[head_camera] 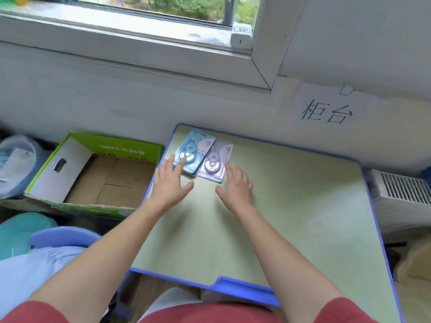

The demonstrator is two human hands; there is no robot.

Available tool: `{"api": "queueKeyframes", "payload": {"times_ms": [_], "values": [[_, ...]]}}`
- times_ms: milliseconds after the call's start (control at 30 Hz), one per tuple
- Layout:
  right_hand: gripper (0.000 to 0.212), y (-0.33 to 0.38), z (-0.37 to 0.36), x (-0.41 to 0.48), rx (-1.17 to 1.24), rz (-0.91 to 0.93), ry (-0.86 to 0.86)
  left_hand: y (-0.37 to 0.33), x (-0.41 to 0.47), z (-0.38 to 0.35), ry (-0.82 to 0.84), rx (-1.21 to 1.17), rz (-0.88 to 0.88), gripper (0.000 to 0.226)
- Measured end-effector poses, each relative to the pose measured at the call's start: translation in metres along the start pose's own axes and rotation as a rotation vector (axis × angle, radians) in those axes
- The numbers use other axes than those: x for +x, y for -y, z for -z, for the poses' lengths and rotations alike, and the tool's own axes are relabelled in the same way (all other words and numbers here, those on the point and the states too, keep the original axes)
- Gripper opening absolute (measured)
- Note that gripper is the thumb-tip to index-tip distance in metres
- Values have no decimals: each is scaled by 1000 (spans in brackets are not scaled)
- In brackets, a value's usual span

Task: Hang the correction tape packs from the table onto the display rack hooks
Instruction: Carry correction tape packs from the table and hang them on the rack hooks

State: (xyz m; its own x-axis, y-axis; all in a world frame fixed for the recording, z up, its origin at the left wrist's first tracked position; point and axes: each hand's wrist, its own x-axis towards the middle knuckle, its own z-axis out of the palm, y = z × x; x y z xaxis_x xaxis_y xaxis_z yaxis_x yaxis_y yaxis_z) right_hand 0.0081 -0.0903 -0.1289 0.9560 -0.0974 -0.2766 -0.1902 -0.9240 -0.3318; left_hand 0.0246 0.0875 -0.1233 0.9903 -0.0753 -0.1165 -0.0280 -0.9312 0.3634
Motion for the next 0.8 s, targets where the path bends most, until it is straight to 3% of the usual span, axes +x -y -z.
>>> {"api": "queueKeyframes", "payload": {"times_ms": [233,467,600,800], "values": [[66,22,-5,67,-109,187,109,-4,61,-2,81,4,35,74],[55,14,-14,73,-204,244,43,-6,92,-11,171,15,3,69],[51,7,-12,70,-105,107,-19,-6,94,-18,208,20,-26,69],[65,-8,-11,67,-70,-95,-39,-3,92,-20,166,-29,-6,74]]}}
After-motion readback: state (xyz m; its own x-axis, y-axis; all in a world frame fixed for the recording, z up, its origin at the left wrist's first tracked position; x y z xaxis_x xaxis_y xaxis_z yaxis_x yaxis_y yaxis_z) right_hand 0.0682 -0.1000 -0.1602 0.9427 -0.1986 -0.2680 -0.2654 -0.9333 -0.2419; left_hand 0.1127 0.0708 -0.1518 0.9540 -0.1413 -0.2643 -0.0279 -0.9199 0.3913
